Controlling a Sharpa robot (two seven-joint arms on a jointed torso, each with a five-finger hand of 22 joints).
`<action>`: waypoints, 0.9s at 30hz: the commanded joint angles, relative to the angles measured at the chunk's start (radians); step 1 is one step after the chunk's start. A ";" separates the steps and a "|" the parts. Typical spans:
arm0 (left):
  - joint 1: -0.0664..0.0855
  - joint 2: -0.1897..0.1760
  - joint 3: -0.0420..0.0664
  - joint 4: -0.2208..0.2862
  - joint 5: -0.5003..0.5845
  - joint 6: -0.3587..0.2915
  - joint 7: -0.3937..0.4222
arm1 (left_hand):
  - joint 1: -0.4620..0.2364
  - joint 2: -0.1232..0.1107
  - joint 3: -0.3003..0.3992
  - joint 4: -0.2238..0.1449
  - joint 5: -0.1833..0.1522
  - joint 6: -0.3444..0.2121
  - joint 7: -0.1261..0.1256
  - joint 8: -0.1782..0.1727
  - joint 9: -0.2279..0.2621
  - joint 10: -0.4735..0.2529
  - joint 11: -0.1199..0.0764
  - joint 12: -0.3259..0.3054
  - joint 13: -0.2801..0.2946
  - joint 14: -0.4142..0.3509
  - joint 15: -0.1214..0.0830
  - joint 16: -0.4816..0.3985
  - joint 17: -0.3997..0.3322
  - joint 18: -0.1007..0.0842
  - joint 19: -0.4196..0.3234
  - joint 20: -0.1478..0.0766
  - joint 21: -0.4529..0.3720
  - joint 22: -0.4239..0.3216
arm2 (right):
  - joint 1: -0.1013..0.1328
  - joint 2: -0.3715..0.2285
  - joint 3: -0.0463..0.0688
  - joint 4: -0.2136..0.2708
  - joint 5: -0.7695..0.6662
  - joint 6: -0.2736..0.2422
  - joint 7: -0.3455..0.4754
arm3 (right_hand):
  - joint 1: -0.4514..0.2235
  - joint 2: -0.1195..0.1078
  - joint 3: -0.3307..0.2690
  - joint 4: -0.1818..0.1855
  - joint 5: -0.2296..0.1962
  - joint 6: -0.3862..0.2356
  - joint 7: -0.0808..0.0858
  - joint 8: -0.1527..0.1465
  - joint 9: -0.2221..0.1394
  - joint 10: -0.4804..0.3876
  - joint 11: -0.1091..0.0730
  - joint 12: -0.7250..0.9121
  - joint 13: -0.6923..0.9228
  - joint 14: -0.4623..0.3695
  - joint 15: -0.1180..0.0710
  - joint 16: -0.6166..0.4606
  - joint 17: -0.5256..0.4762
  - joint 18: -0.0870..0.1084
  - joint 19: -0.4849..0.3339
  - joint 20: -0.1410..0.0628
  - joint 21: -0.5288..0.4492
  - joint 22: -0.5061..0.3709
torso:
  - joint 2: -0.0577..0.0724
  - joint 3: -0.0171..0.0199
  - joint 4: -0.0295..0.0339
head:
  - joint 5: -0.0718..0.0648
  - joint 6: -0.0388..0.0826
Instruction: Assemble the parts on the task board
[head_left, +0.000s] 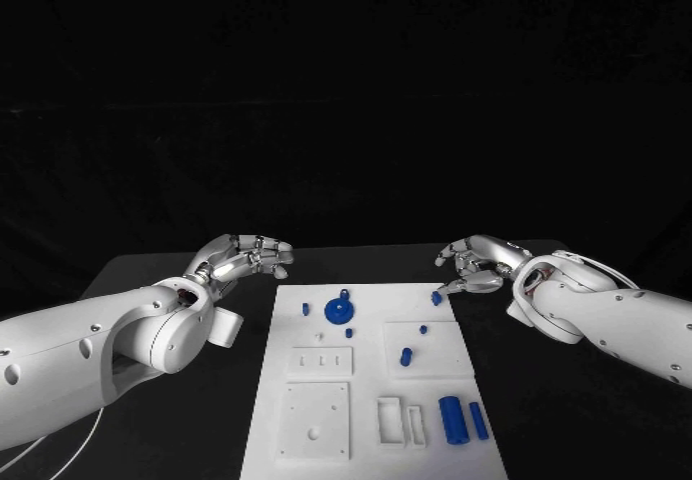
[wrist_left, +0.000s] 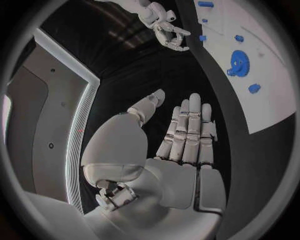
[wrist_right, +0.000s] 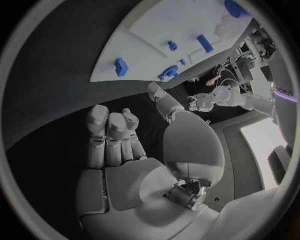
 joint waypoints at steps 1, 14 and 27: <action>0.001 0.002 0.001 0.001 -0.002 0.008 0.012 | 0.001 0.001 -0.001 -0.001 -0.002 -0.002 0.003 -0.005 0.001 0.002 0.002 -0.006 0.000 -0.004 0.002 0.006 0.001 0.001 0.005 0.001 -0.005 0.001 | -0.004 0.009 0.000 -0.024 0.037 0.057 0.056 | 0.014 0.004 -0.008 0.000 0.005 0.027 0.017 -0.003 -0.001 -0.005 -0.003 0.002 -0.002 -0.010 -0.002 -0.007 0.001 0.084 -0.008 0.001 -0.004 0.012 | 0.001 0.0001 0.0014 | -0.007 0.000; 0.001 0.004 0.001 -0.002 -0.002 0.010 0.011 | 0.001 0.001 -0.001 -0.001 -0.003 -0.002 0.003 -0.006 0.001 0.001 0.002 -0.006 0.000 -0.004 0.002 0.006 0.001 0.001 0.005 0.000 -0.005 0.001 | -0.027 0.046 0.000 -0.118 0.057 0.105 0.069 | 0.069 0.029 -0.026 0.000 0.000 0.038 0.000 -0.004 -0.003 -0.009 -0.019 0.001 -0.004 -0.012 -0.016 -0.011 0.002 0.084 -0.016 0.009 -0.006 0.014 | 0.001 -0.0007 0.0038 | -0.006 -0.005; 0.001 0.004 0.001 -0.002 -0.004 0.010 0.010 | 0.002 0.001 -0.001 -0.002 -0.002 -0.002 0.003 -0.006 0.001 0.001 0.002 -0.007 0.000 -0.004 0.002 0.006 0.001 0.001 0.005 0.000 -0.006 0.002 | -0.048 0.065 0.000 -0.139 0.062 0.134 0.073 | 0.085 0.051 -0.032 0.001 0.041 0.038 -0.014 -0.008 -0.007 -0.017 -0.032 -0.002 -0.006 -0.016 -0.029 -0.018 0.003 0.084 -0.024 0.015 -0.008 0.015 | 0.000 -0.0023 0.0035 | -0.005 -0.011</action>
